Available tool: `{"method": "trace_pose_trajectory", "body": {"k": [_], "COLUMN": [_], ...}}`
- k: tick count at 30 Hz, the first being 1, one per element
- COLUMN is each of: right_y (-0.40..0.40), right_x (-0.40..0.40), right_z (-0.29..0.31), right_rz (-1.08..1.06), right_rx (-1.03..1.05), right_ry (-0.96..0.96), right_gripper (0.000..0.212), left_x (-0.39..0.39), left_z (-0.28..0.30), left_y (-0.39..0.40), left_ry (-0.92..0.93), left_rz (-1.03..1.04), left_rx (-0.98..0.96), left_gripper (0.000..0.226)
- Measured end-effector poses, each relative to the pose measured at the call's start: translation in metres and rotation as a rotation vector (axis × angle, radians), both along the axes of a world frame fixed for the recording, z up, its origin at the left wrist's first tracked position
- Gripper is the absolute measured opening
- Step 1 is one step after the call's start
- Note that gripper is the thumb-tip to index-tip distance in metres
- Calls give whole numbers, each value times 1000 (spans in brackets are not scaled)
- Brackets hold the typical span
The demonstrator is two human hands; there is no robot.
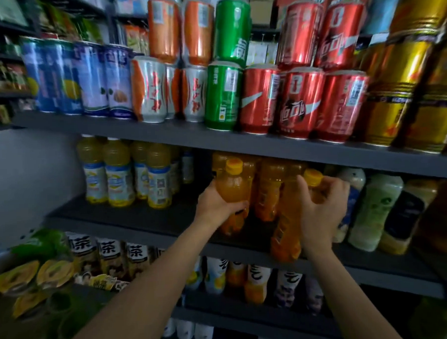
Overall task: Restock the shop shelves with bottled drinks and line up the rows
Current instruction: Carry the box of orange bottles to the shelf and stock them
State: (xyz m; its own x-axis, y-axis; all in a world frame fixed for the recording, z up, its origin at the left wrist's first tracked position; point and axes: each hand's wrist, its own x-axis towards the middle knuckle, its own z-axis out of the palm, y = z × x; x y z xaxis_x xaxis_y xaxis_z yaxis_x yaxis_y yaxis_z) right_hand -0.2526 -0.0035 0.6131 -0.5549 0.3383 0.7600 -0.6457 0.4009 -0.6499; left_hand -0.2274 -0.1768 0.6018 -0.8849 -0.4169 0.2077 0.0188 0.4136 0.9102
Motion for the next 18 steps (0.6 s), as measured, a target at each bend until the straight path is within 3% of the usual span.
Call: {"method": "trace_pose_trajectory", "body": {"k": [3,8,12,15,18], "right_y": [-11,-29,-28,-19,-12], "right_x": [-19,-50,-54,-48,-59], "right_z": [1,9,-16,-47,-54], "right_rz": [56,118,178,275,182], "right_rx": [-16,-49,114,245,291], "right_ry": [-26,-103,-179,-293,-366], "right_gripper": [31,66,74,96,101], "left_x": [-22,-40,-42,-48,-48], "left_z": [-1,-4,-21,-26,-26], "left_y": [3,6,8,3,1], "left_ry": [-15,-90,-150,-296,-358], "left_rz": [2,-47,-72,-116,-157], "left_rx": [-2,-113,-191,-257,-322], "left_gripper": [72,67,67,67,60]}}
